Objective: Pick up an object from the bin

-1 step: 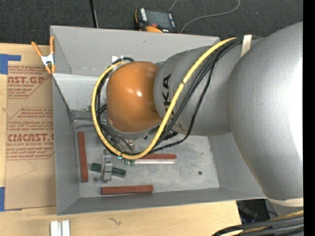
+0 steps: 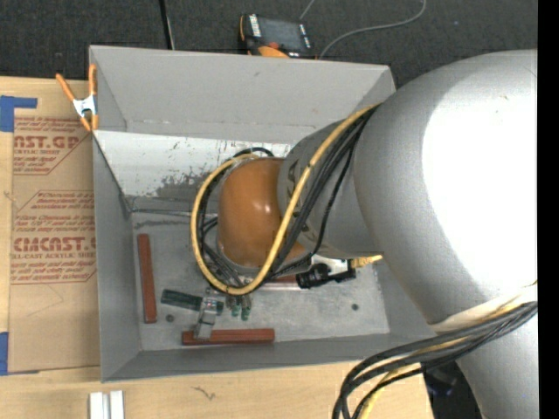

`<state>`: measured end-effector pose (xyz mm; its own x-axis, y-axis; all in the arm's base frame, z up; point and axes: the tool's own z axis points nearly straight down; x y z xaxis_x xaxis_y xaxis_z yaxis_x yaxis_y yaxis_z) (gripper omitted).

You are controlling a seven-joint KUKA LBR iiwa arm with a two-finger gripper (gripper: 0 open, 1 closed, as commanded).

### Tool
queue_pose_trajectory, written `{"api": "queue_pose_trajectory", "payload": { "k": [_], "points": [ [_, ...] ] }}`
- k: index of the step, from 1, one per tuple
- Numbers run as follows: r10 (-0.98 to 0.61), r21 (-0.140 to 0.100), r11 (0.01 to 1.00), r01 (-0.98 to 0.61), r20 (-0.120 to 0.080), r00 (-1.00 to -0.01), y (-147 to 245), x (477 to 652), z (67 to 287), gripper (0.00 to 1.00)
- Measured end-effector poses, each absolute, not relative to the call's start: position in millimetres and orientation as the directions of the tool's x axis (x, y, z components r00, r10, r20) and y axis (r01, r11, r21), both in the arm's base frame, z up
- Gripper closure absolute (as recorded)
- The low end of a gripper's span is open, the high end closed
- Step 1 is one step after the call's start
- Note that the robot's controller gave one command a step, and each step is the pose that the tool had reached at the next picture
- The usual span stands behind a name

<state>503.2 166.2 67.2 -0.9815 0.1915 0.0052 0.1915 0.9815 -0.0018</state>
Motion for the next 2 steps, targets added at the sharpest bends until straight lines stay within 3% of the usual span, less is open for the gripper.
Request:
{"api": "queue_pose_trajectory", "payload": {
  "k": [1, 2],
  "points": [
    [0.189, 0.002, 0.982, 0.189, 0.000, -0.982, 167.6, 504.8, 70.1, 1.00],
    [0.037, 0.002, 0.999, 0.037, -0.008, -0.999, 153.5, 506.0, 218.2, 1.00]
  ]
}}
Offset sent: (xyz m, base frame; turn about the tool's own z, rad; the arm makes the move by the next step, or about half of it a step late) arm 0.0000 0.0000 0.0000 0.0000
